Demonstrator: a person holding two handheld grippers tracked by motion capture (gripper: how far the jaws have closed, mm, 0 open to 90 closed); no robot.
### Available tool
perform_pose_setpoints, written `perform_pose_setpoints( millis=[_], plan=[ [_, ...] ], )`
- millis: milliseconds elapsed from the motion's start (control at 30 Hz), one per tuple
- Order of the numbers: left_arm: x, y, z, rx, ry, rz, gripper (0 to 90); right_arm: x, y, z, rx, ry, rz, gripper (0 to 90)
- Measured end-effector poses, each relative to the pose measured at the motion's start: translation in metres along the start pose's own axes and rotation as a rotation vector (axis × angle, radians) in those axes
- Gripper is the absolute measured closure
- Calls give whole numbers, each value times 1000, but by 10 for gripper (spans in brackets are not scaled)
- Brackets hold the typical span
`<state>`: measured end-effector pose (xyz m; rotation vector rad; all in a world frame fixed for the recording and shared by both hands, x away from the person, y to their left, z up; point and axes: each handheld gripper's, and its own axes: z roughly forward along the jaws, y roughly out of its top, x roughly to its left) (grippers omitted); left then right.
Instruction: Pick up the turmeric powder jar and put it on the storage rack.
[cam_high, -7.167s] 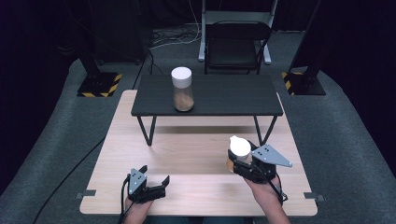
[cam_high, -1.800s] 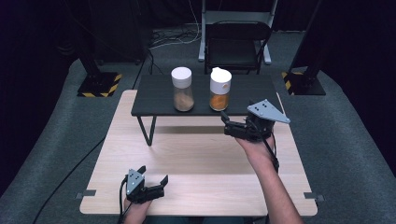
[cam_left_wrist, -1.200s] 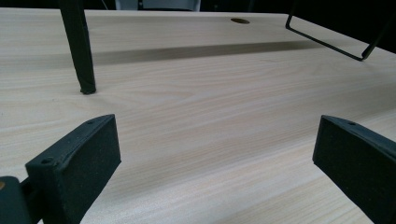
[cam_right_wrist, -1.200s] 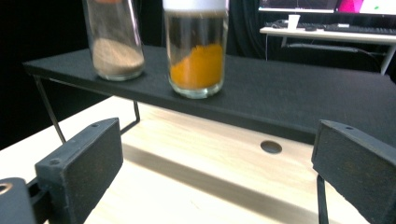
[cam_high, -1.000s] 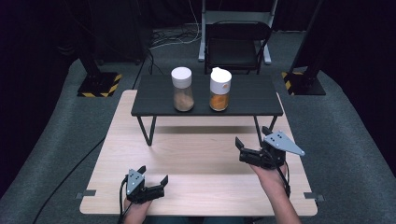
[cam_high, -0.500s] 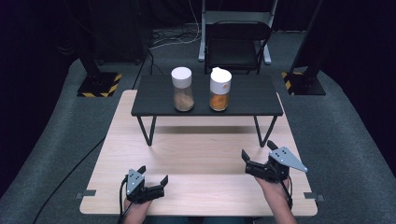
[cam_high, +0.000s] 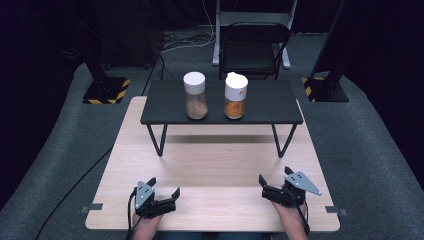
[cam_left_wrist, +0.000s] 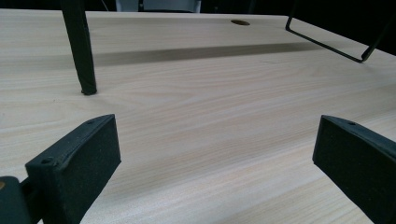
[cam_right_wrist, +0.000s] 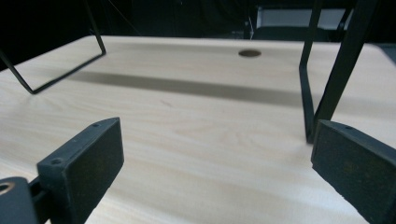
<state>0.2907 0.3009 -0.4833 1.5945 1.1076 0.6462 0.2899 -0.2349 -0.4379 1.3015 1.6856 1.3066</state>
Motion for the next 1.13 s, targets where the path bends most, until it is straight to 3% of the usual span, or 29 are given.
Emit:
perform_pose_setpoints(
  millis=[400, 633, 900, 1133],
  plan=[
    [0, -1, 0, -4, 1, 0, 4, 6, -25, 8, 56, -20, -2, 23],
    [0, -1, 0, -7, 0, -3, 4, 4, -22, 13, 116, -1, 11, 21],
    [1, 0, 0, -2, -3, -4, 4, 6, -9, 21, 212, -25, 18, 18],
    [1, 0, 0, 0, -2, -4, 4, 6, -5, 25, 241, -27, 28, 17]
  ],
)
